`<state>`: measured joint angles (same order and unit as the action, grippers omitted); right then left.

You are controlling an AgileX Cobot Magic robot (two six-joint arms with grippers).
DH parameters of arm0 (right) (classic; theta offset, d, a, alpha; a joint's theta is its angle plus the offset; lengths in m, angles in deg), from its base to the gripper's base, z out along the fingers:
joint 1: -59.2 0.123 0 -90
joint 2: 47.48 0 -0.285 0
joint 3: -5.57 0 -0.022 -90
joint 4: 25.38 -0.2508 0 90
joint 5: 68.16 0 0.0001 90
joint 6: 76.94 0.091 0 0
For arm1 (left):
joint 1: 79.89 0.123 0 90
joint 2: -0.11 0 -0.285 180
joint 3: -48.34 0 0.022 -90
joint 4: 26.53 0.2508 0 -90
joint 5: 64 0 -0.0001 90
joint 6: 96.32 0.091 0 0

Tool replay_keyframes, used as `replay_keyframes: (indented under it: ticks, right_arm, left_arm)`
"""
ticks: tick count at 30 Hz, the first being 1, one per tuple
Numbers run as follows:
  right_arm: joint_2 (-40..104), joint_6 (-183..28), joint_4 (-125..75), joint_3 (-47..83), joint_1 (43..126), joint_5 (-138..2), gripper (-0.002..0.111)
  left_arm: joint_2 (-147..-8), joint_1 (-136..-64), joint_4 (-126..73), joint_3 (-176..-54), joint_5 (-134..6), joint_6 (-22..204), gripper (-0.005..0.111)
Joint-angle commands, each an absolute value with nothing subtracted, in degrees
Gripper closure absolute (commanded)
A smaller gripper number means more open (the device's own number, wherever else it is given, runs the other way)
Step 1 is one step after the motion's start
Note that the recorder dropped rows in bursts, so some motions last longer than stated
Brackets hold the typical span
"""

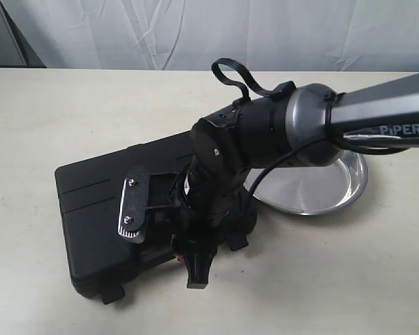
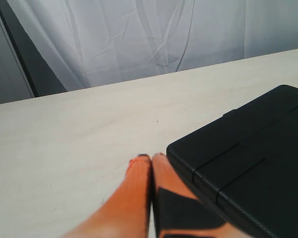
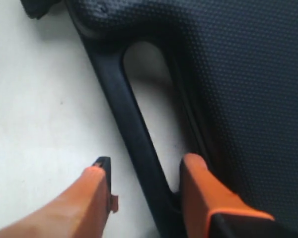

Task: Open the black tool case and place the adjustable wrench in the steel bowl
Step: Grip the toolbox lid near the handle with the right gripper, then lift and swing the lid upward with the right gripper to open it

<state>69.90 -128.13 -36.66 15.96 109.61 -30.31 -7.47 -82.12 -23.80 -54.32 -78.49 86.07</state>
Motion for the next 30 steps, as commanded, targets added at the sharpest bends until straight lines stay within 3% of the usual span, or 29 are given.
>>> replay_keyframes:
  ticks: [1, 18, 21, 26, 30]
  right_arm:
    - [69.8, -128.5, -34.5, 15.7, 109.6, -33.1, 0.067]
    - [72.9, -128.5, -34.5, 15.7, 109.6, -34.5, 0.067]
    - [73.0, -128.5, -34.5, 15.7, 109.6, -34.8, 0.075]
    - [72.4, -128.4, -35.2, 15.2, 109.6, -35.0, 0.108]
    - [72.4, -128.3, -36.8, 12.8, 109.6, -32.0, 0.109]
  left_arm:
    - [-7.7, -82.3, -23.9, -54.4, -77.7, 85.9, 0.106]
    - [-7.7, -82.3, -23.9, -54.4, -77.7, 85.9, 0.106]
    - [-7.7, -82.3, -23.9, -54.4, -77.7, 85.9, 0.106]
    - [-7.7, -82.3, -23.9, -54.4, -77.7, 85.9, 0.106]
    - [-7.7, -82.3, -23.9, -54.4, -77.7, 85.9, 0.106]
